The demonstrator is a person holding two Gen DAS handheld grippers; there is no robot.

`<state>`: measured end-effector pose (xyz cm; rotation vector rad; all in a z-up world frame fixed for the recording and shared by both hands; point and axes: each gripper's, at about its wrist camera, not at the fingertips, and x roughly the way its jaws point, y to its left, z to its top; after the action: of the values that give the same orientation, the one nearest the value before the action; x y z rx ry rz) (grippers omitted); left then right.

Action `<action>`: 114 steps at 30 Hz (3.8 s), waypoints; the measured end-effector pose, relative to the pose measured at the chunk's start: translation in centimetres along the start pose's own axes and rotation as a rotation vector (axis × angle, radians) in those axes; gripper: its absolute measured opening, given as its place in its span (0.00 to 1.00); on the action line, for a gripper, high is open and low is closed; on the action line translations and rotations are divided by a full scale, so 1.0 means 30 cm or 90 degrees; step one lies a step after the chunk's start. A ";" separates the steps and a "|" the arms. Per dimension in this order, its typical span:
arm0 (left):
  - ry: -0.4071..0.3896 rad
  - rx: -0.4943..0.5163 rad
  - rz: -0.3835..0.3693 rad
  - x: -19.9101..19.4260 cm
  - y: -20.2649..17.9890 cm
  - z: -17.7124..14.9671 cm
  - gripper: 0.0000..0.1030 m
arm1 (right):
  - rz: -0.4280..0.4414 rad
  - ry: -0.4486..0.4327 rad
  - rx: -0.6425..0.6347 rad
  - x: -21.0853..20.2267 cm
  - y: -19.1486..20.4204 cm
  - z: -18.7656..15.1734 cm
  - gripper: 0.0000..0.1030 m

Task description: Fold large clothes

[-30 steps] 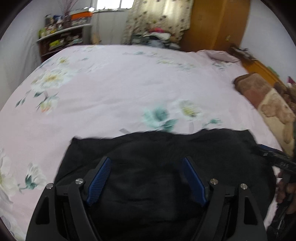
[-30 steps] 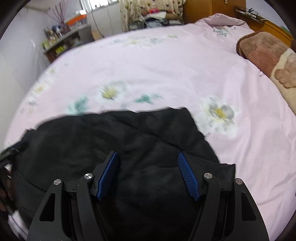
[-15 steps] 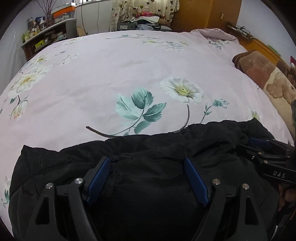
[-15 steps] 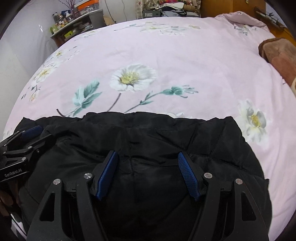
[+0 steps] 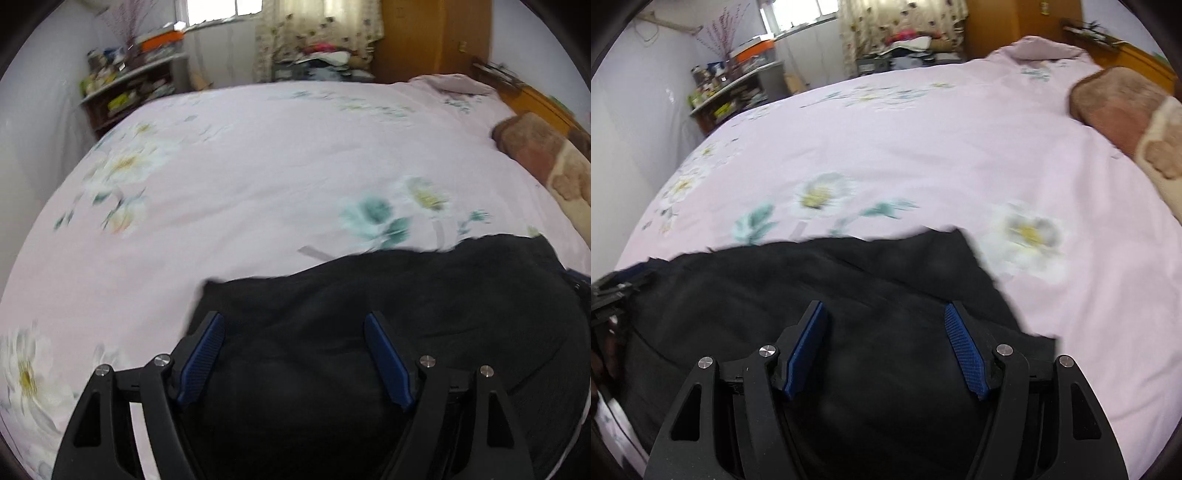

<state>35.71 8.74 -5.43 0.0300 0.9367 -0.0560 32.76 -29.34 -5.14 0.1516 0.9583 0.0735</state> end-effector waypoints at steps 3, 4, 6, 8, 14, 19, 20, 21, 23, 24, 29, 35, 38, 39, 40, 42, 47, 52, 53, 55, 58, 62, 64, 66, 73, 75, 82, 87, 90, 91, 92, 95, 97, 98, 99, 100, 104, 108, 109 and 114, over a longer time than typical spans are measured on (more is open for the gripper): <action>0.005 -0.099 -0.029 0.047 0.117 -0.052 0.82 | 0.004 -0.012 0.027 0.021 -0.064 -0.034 0.64; 0.007 -0.121 -0.040 0.061 0.132 -0.066 0.83 | 0.007 -0.016 0.030 0.031 -0.065 -0.037 0.64; -0.002 -0.137 -0.044 0.082 0.137 -0.085 0.84 | -0.006 -0.024 0.012 0.052 -0.049 -0.043 0.64; -0.009 -0.140 -0.039 0.098 0.134 -0.098 0.85 | -0.008 -0.023 0.016 0.078 -0.050 -0.043 0.64; 0.000 -0.139 -0.031 0.113 0.127 -0.093 0.86 | -0.008 -0.017 0.030 0.105 -0.072 -0.043 0.64; -0.008 -0.113 -0.018 -0.002 0.124 -0.062 0.82 | -0.038 -0.022 0.012 -0.016 -0.038 -0.021 0.64; -0.021 -0.108 -0.019 -0.039 0.124 -0.061 0.82 | -0.032 -0.034 0.009 -0.058 -0.037 -0.024 0.64; -0.038 -0.102 -0.020 -0.090 0.120 -0.064 0.82 | -0.028 -0.046 0.006 -0.101 -0.033 -0.029 0.64; -0.072 -0.092 -0.024 -0.181 0.108 -0.076 0.82 | -0.016 -0.070 -0.004 -0.184 -0.021 -0.045 0.64; -0.091 -0.086 -0.031 -0.240 0.091 -0.091 0.82 | -0.010 -0.083 -0.014 -0.232 -0.009 -0.061 0.64; -0.110 -0.048 -0.084 -0.358 -0.039 -0.196 0.82 | 0.012 -0.095 -0.040 -0.329 0.061 -0.161 0.64; -0.033 -0.055 -0.085 -0.169 -0.088 -0.291 0.74 | -0.022 -0.013 -0.032 -0.151 0.024 -0.257 0.62; -0.032 -0.056 -0.068 -0.151 -0.102 -0.286 0.74 | -0.020 0.005 -0.023 -0.114 0.019 -0.249 0.62; -0.029 -0.053 -0.062 -0.148 -0.111 -0.283 0.74 | -0.027 0.010 -0.031 -0.103 0.026 -0.244 0.62; -0.026 -0.054 -0.059 -0.148 -0.116 -0.282 0.74 | -0.031 0.012 -0.039 -0.097 0.027 -0.244 0.62; -0.014 -0.056 -0.052 -0.151 -0.122 -0.271 0.74 | -0.021 0.026 -0.027 -0.087 0.020 -0.236 0.63; -0.006 -0.055 -0.022 -0.240 -0.160 -0.245 0.66 | -0.045 0.022 -0.026 -0.189 0.046 -0.182 0.61; -0.043 -0.049 -0.048 -0.333 -0.246 -0.228 0.66 | 0.032 -0.067 -0.061 -0.345 0.201 -0.174 0.61; -0.050 -0.047 -0.060 -0.342 -0.269 -0.226 0.66 | 0.046 -0.064 -0.070 -0.337 0.230 -0.175 0.61; -0.050 -0.035 -0.075 -0.328 -0.308 -0.228 0.66 | 0.056 -0.049 -0.099 -0.296 0.291 -0.194 0.61; -0.003 -0.029 -0.076 -0.227 -0.345 -0.246 0.66 | 0.040 -0.009 -0.103 -0.176 0.330 -0.220 0.61; 0.001 -0.024 -0.076 -0.163 -0.338 -0.259 0.67 | 0.042 0.018 -0.079 -0.099 0.306 -0.234 0.61; 0.000 -0.013 -0.069 -0.144 -0.347 -0.255 0.67 | 0.029 0.021 -0.104 -0.077 0.315 -0.239 0.62; 0.005 -0.015 -0.069 -0.130 -0.348 -0.247 0.67 | 0.030 0.028 -0.106 -0.061 0.310 -0.249 0.62; -0.022 -0.022 -0.081 -0.258 -0.281 -0.169 0.63 | 0.052 -0.017 -0.085 -0.206 0.288 -0.153 0.61; -0.041 -0.020 -0.050 -0.258 -0.230 -0.125 0.63 | 0.043 -0.042 -0.076 -0.234 0.262 -0.108 0.62; 0.004 -0.056 -0.022 -0.071 -0.092 -0.115 0.64 | 0.018 0.032 -0.019 0.004 0.084 -0.073 0.61; -0.018 -0.056 -0.029 -0.167 -0.087 -0.097 0.61 | 0.004 0.003 -0.033 -0.099 0.093 -0.061 0.61; -0.046 -0.051 -0.021 -0.218 -0.052 -0.125 0.61 | 0.017 -0.024 -0.034 -0.167 0.088 -0.082 0.61; -0.039 -0.055 -0.015 -0.200 -0.025 -0.126 0.61 | 0.013 -0.020 -0.034 -0.166 0.074 -0.096 0.61; -0.026 -0.062 -0.005 -0.170 -0.005 -0.134 0.61 | 0.007 -0.009 -0.035 -0.142 0.069 -0.097 0.61; -0.010 -0.100 -0.029 -0.080 0.048 -0.170 0.64 | 0.003 0.026 -0.022 -0.035 0.023 -0.124 0.59; -0.020 -0.105 -0.028 -0.068 0.050 -0.172 0.64 | 0.006 0.020 -0.025 -0.003 0.013 -0.134 0.59; -0.022 -0.100 -0.022 -0.065 0.043 -0.171 0.64 | 0.002 0.023 -0.028 0.007 0.016 -0.135 0.59; -0.021 -0.099 -0.019 -0.062 0.041 -0.170 0.64 | 0.000 0.025 -0.029 0.014 0.017 -0.132 0.59; -0.018 -0.099 -0.017 -0.067 0.039 -0.168 0.64 | 0.000 0.028 -0.027 0.018 0.014 -0.130 0.59; -0.024 -0.091 -0.005 -0.157 0.014 -0.121 0.61 | -0.034 0.024 -0.034 -0.064 0.046 -0.088 0.55; -0.056 -0.045 -0.016 -0.168 -0.053 -0.023 0.61 | 0.002 -0.021 -0.039 -0.131 0.101 -0.012 0.54; -0.046 -0.032 -0.008 -0.133 -0.068 -0.002 0.61 | 0.006 -0.022 -0.044 -0.121 0.119 0.016 0.54; 0.017 -0.061 0.020 0.045 -0.020 0.004 0.62 | -0.032 0.053 -0.035 0.069 0.076 0.063 0.53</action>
<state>36.56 8.08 -6.44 -0.0437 0.9650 0.0181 35.50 -27.01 -5.37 0.0744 1.0408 0.0609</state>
